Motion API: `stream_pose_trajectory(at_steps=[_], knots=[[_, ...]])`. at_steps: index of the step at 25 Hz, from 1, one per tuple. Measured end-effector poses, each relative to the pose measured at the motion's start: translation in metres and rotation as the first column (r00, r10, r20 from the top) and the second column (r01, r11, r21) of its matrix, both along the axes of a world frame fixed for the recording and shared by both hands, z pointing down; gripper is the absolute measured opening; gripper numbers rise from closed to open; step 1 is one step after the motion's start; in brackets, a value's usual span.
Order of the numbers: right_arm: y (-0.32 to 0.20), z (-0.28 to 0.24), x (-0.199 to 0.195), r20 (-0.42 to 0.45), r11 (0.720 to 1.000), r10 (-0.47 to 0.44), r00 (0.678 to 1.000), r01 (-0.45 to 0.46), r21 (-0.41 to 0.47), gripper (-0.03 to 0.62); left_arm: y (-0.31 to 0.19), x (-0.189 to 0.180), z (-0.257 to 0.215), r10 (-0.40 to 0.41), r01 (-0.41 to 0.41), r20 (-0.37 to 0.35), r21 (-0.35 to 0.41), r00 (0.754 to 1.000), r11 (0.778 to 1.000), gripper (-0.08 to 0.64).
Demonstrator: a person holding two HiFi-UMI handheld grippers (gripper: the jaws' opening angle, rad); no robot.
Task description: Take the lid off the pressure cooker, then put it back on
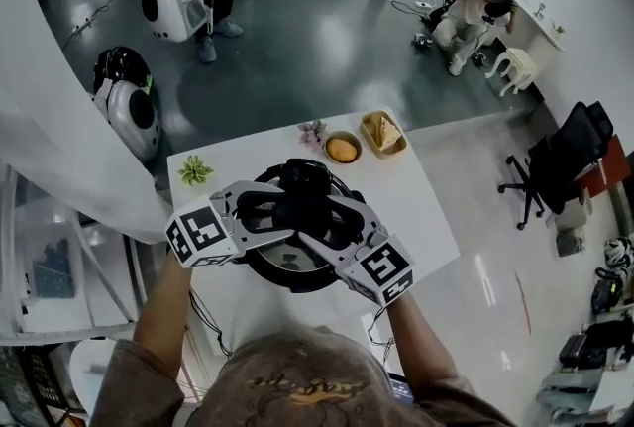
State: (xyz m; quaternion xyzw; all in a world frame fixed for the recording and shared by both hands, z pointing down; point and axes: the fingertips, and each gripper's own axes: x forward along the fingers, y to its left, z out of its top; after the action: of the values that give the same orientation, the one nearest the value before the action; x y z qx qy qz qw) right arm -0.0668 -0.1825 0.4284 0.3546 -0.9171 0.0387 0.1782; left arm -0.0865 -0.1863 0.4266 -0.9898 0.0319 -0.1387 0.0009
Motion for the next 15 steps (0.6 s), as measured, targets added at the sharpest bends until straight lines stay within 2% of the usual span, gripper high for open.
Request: stream_pose_trajectory(at_steps=[6,15], knots=[[0.0047,0.0003,0.0005,-0.001,0.997,0.080,0.997,-0.080,0.007,0.285,0.0028,0.0009,-0.0003,0.075,-0.075,-0.002,0.003,0.997,0.997,0.245],[0.0053,-0.0004,0.0013,-0.004,0.994,0.108,0.994,-0.108,0.009,0.285,0.0031,0.0022,-0.0012,0.102,-0.102,0.000,0.009,0.995,0.995,0.250]])
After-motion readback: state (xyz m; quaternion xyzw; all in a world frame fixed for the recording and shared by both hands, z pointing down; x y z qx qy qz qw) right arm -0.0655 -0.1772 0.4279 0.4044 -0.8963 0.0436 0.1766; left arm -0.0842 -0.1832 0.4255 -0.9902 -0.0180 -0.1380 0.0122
